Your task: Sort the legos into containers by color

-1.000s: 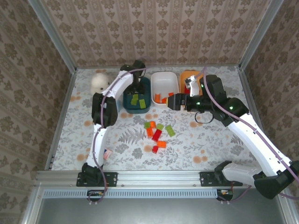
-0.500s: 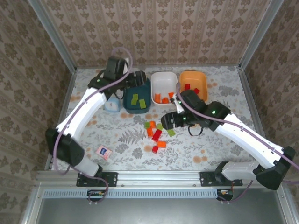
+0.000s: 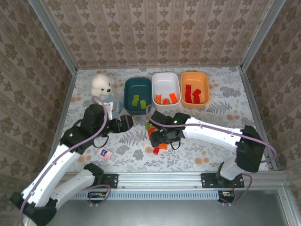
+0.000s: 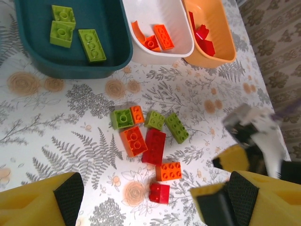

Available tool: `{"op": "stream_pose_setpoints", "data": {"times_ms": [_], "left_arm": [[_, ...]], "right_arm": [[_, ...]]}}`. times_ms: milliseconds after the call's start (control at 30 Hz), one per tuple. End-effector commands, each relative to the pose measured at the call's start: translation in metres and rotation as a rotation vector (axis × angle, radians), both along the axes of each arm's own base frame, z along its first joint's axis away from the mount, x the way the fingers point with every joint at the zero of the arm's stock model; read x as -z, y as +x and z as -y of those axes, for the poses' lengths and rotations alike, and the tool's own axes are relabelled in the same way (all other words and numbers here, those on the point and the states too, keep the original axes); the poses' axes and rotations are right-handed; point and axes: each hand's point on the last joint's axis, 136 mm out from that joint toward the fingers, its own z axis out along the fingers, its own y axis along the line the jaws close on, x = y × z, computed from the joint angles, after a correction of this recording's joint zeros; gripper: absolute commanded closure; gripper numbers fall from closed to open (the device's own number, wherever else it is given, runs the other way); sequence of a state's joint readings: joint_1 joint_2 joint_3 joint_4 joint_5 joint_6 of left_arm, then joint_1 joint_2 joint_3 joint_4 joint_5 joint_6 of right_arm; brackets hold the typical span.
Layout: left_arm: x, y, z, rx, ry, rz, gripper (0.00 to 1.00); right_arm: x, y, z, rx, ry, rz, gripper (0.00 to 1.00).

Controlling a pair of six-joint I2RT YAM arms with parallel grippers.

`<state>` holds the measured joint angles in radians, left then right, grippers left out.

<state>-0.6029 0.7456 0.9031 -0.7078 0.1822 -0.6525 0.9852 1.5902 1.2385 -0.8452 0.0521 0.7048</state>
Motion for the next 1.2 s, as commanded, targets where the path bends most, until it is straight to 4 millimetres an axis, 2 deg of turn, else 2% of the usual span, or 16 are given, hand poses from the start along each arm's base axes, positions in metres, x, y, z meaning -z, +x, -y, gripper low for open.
{"op": "stream_pose_setpoints", "data": {"times_ms": [0, 133, 233, 333, 533, 667, 1167], "left_arm": [[0.015, -0.017, -0.017, -0.044, 0.022, -0.053, 0.16], [0.01, -0.022, -0.025, -0.068, 0.022, -0.031, 0.16], [0.003, -0.022, -0.03, -0.081, 0.021, -0.007, 0.16], [-0.002, -0.025, -0.035, -0.093, 0.02, 0.007, 0.16], [-0.006, -0.029, -0.038, -0.099, 0.009, 0.014, 0.16], [-0.01, -0.03, -0.038, -0.101, -0.005, 0.023, 0.16], [-0.011, -0.025, -0.031, -0.083, -0.011, 0.023, 0.16]], "right_arm": [[-0.005, 0.028, -0.03, -0.043, -0.001, 0.072, 0.23], [0.014, 0.046, -0.044, -0.092, -0.095, 0.067, 0.29], [0.029, 0.058, -0.043, -0.07, -0.14, 0.042, 0.33], [0.037, 0.068, -0.043, -0.054, -0.162, 0.037, 0.34], [0.058, 0.077, -0.053, -0.07, -0.178, 0.015, 0.37], [0.067, 0.084, -0.048, -0.039, -0.208, 0.001, 0.4], [0.09, 0.079, -0.044, -0.02, -0.24, -0.067, 0.48]]}}
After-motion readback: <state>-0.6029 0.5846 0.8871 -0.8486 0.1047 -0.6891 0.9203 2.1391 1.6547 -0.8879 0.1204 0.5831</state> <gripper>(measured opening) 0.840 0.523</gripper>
